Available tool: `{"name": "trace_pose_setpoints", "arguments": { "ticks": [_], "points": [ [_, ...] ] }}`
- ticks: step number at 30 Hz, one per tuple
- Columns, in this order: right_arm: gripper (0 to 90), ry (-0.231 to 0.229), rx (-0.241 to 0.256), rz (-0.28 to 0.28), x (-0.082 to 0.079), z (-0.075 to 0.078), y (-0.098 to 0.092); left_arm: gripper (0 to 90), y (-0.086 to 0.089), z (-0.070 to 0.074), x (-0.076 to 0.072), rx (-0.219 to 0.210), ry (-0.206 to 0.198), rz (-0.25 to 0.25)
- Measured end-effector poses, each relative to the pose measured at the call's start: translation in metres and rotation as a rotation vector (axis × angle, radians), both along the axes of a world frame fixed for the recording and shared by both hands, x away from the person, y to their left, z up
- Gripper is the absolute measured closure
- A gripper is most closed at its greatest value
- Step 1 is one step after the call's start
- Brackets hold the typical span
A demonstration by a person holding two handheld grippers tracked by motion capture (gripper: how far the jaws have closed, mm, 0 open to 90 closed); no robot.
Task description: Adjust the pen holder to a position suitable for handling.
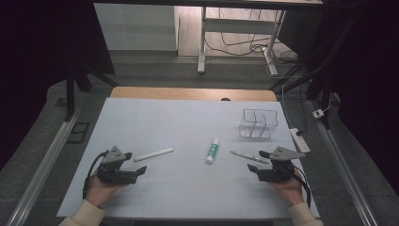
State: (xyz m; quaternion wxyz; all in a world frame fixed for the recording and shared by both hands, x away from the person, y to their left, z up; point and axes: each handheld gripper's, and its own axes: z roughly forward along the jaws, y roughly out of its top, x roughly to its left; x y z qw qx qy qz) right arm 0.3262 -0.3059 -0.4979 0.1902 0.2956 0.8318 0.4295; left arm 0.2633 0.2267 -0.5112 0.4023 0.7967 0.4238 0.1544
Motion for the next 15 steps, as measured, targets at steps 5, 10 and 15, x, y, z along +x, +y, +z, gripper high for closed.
{"name": "trace_pose_setpoints", "arguments": {
  "ticks": [5,10,15],
  "points": [
    [26.3,-0.005,0.005,-0.012,0.004,0.003,0.0,18.6,0.0,0.0,0.0,0.0,-0.001,-0.002],
    [26.6,-0.014,0.018,-0.057,0.014,0.01,-0.003,18.6,-0.001,0.0,0.0,-0.002,0.0,-0.005],
    [28.4,-0.007,0.022,-0.088,0.022,0.013,-0.007,18.6,-0.001,0.0,0.0,0.0,0.001,-0.006]
  ]
}}
